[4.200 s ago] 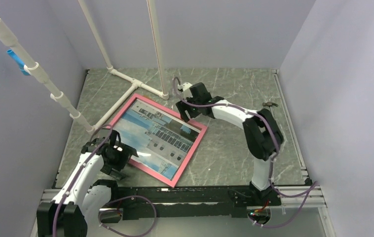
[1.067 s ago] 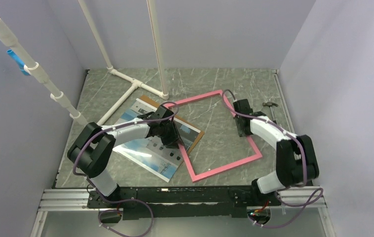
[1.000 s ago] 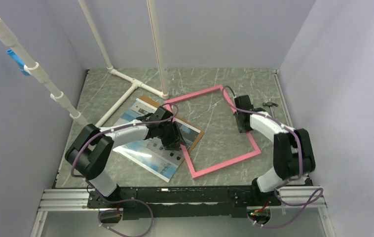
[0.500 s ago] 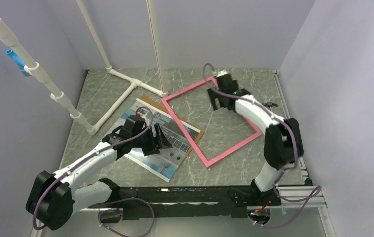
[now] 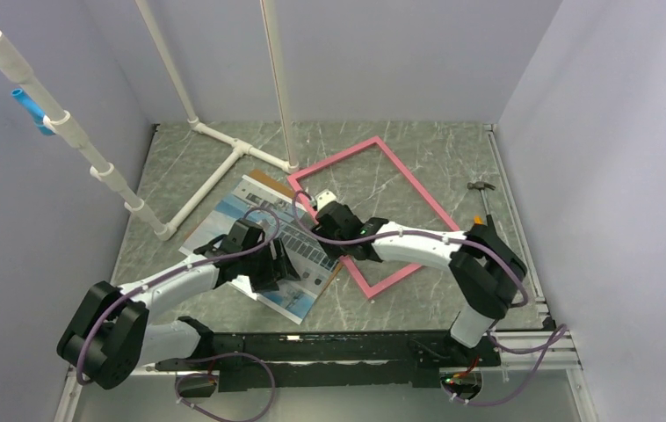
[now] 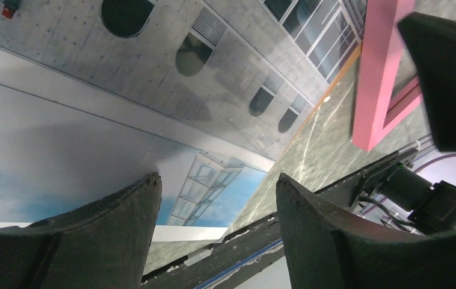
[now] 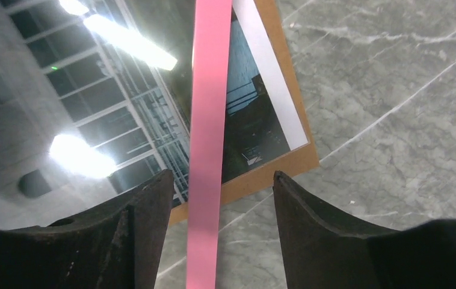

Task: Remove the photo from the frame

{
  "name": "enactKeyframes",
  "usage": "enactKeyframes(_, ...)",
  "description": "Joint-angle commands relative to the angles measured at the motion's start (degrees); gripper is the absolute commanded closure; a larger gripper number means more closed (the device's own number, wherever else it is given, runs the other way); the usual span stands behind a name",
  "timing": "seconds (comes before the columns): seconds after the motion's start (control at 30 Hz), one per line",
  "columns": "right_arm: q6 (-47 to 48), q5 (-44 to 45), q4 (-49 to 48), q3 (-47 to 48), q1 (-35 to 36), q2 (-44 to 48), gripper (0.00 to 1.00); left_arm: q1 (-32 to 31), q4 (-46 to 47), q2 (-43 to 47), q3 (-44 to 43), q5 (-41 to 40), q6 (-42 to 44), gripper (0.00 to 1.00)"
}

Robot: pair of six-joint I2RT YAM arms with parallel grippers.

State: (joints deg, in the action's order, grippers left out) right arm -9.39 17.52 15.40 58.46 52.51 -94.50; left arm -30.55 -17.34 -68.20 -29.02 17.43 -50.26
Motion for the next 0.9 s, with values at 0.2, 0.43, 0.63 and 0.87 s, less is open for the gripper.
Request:
enactKeyframes(0.2,3.1,3.0,-5.8,-3.7,1.7,-3.9,0.53,0.1,2.1,-2.3,3.4,-3.2,-0.8,0.25)
enactKeyframes(0.43,10.9,1.5,-5.9,-6.1,-0.6,-2.6,0.76,0.1,1.3,-2.2,3.5,-3.7,-0.5,0.25)
enactKeyframes(0.63,23.4,-1.9,-7.4,-9.2,-3.9,3.3,0.92,0.1,2.4,-2.1,5.0,-3.0,-0.8,0.25)
enactKeyframes(0.87,30.9,-7.3,-5.4,-6.0,-12.9,2.7,1.00,0.1,3.2,-2.1,5.7,-2.2,-0.7,0.25)
